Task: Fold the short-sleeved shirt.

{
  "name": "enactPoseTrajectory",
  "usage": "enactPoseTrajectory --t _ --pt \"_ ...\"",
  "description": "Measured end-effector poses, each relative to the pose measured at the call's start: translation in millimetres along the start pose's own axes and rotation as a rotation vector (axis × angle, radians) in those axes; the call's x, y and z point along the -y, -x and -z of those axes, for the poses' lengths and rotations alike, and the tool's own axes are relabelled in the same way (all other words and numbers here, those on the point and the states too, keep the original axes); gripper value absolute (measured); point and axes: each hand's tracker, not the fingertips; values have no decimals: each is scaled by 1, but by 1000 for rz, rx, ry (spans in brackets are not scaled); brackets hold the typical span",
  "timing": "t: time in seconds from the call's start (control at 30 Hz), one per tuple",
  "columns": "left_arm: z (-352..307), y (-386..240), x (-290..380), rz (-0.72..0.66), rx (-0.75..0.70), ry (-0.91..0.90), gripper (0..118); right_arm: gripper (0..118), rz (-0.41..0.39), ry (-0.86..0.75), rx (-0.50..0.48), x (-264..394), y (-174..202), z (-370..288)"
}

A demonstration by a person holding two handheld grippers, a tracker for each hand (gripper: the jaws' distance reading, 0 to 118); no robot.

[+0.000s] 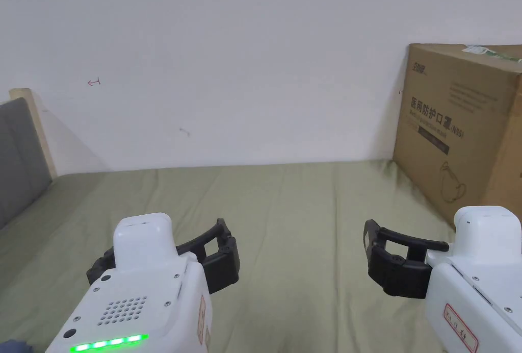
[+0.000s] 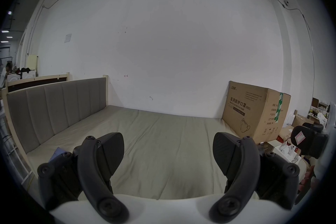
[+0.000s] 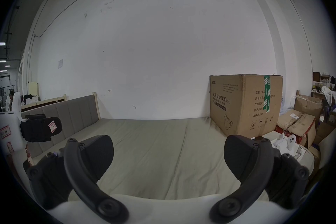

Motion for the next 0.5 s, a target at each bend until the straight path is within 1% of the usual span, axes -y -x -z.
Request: enactPoseTrajectory --t 0.33,0.5 --pt "-1 -1 0 -4 -22 12 103 118 18 20 -2 5 -1 2" --pt "-2 1 0 -21 -8 10 103 118 21 31 -5 6 -1 1"
